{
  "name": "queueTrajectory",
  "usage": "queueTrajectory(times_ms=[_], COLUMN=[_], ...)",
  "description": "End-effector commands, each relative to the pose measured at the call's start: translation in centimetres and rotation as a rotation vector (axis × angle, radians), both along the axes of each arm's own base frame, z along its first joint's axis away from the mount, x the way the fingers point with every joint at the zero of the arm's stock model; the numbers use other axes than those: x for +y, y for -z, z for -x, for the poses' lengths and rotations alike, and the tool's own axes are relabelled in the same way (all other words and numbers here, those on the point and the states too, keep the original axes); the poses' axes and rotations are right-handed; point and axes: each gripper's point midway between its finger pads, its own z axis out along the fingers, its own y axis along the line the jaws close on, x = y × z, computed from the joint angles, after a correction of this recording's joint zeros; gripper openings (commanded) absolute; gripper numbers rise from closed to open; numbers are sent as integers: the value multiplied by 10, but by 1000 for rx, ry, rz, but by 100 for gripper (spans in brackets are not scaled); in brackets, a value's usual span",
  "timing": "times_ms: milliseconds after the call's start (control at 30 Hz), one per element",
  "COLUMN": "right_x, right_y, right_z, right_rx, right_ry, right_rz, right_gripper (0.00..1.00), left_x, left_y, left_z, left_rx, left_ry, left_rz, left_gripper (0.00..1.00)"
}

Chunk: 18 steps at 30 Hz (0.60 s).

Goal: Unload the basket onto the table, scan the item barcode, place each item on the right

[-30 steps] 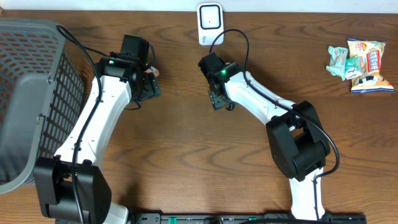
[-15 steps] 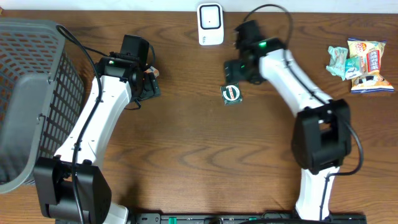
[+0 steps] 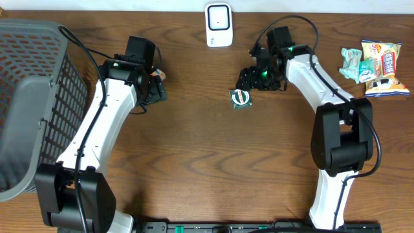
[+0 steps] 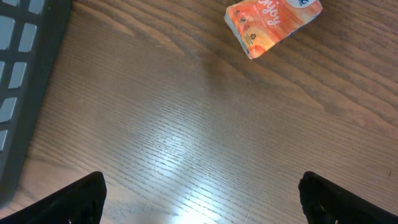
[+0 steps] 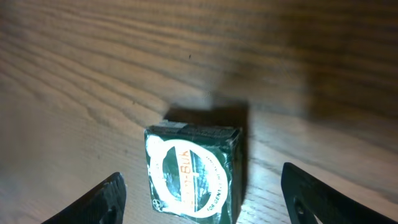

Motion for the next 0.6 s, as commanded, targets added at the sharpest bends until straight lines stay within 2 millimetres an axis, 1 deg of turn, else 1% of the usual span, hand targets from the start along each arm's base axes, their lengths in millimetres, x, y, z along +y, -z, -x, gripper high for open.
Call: queueTrajectory(times_ms=[0, 33, 100, 267, 367, 433, 467, 567], right_x=[13, 14, 14, 13, 11, 6, 4, 1], right_y=[4, 4, 5, 12, 13, 14, 15, 16], right_z=[7, 7, 8, 9, 5, 1, 0, -3], right_rx=[25, 25, 22, 6, -7, -4, -1, 1], right_ry=[-15, -17, -20, -24, -1, 57, 83, 123], right_rz=[-42, -38, -22, 56, 87, 110, 117, 128], right_gripper=[73, 73, 78, 80, 81, 79, 76, 70], left_x=[5, 5, 5, 5, 5, 5, 5, 5], left_y=[4, 4, 4, 4, 4, 4, 4, 4], left_z=[2, 2, 2, 2, 2, 2, 2, 2], left_rx=[14, 14, 14, 14, 14, 14, 14, 14], left_ry=[-2, -2, -2, -2, -2, -2, -2, -2], left_rz=[-24, -24, -24, -24, -24, -24, -24, -24], left_gripper=[98, 98, 98, 98, 98, 98, 98, 98])
